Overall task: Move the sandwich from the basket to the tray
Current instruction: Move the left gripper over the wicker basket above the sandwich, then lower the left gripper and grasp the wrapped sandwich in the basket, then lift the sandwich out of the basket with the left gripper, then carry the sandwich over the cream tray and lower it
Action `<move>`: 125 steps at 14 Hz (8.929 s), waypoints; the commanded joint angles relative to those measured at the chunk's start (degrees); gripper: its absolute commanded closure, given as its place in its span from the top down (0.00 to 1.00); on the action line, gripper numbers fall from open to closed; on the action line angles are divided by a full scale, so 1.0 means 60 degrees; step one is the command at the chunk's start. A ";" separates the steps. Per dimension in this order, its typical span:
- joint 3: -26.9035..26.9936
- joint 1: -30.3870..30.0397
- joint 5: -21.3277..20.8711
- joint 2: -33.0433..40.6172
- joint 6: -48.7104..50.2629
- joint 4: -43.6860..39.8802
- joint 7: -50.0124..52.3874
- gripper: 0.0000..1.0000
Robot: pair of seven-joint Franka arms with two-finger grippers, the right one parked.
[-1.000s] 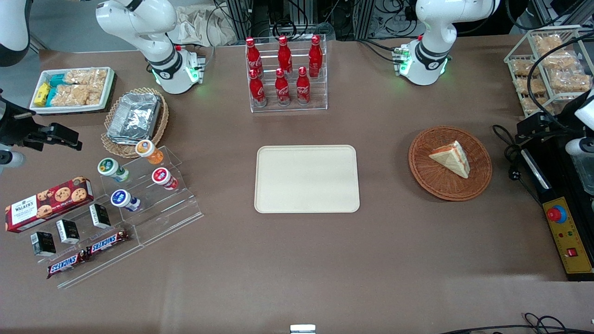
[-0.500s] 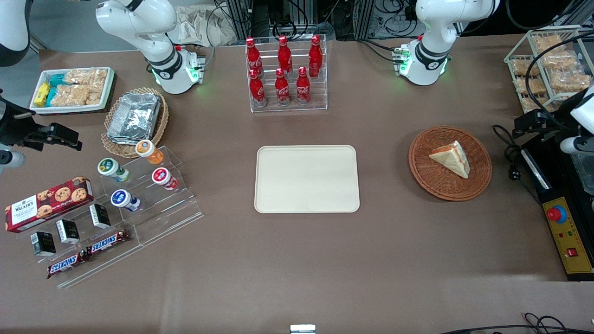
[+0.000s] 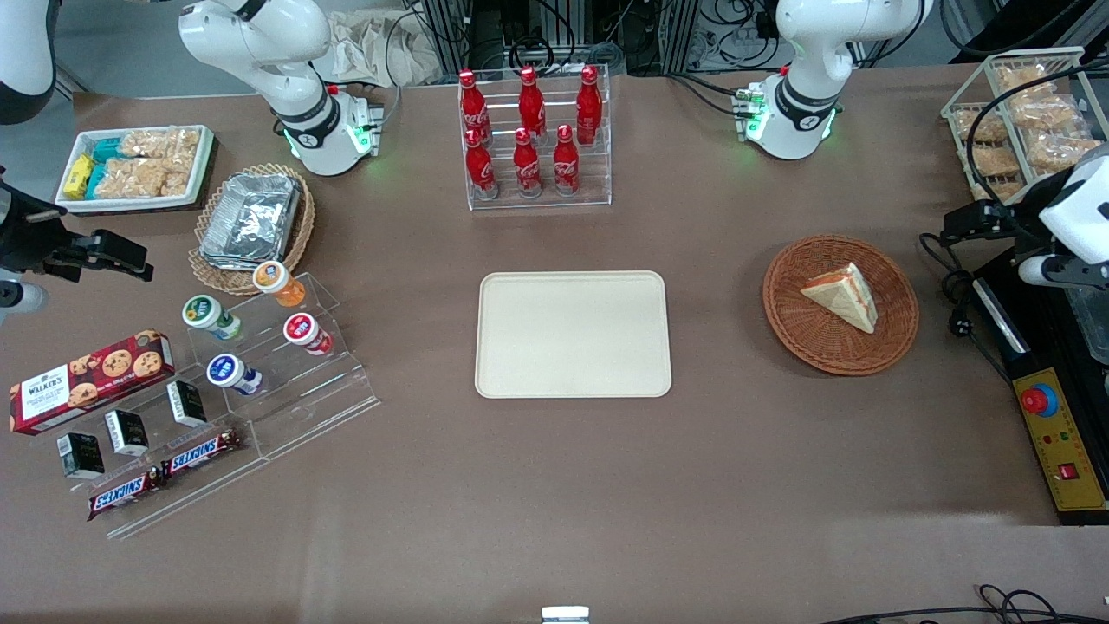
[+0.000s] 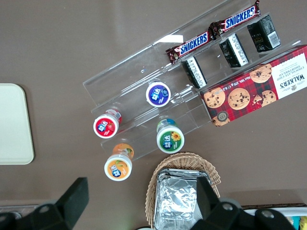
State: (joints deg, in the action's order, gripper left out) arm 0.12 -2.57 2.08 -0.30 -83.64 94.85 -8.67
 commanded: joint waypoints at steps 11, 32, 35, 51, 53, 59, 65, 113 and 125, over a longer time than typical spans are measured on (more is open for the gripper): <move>0.0360 -0.0027 0.0414 0.2350 -0.3491 0.5138 0.1879 0.99; 0.0917 -0.0027 0.2917 0.0036 -0.6759 0.7380 0.7128 0.99; 0.1223 -0.0027 0.3372 -0.0462 -0.6977 0.7424 0.7085 0.99; 0.1254 -0.0012 0.4926 -0.1855 -0.7916 0.7512 0.5370 0.90; 0.1254 -0.0012 0.4926 -0.1956 -0.7916 0.7454 0.5370 0.49; 0.1224 0.0061 0.4795 -0.1359 -0.7406 0.7235 0.5473 0.32; 0.1254 0.0017 0.3421 -0.0245 -0.5387 0.6387 0.6027 0.32; -0.3903 0.3255 -0.1124 -0.6878 -0.3609 -0.0603 0.8901 0.35; -0.3844 0.3123 -0.1153 -0.6982 -0.3552 -0.0691 0.9047 1.00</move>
State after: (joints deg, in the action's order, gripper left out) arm -22.99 16.32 -4.38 -42.28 -105.87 92.17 45.04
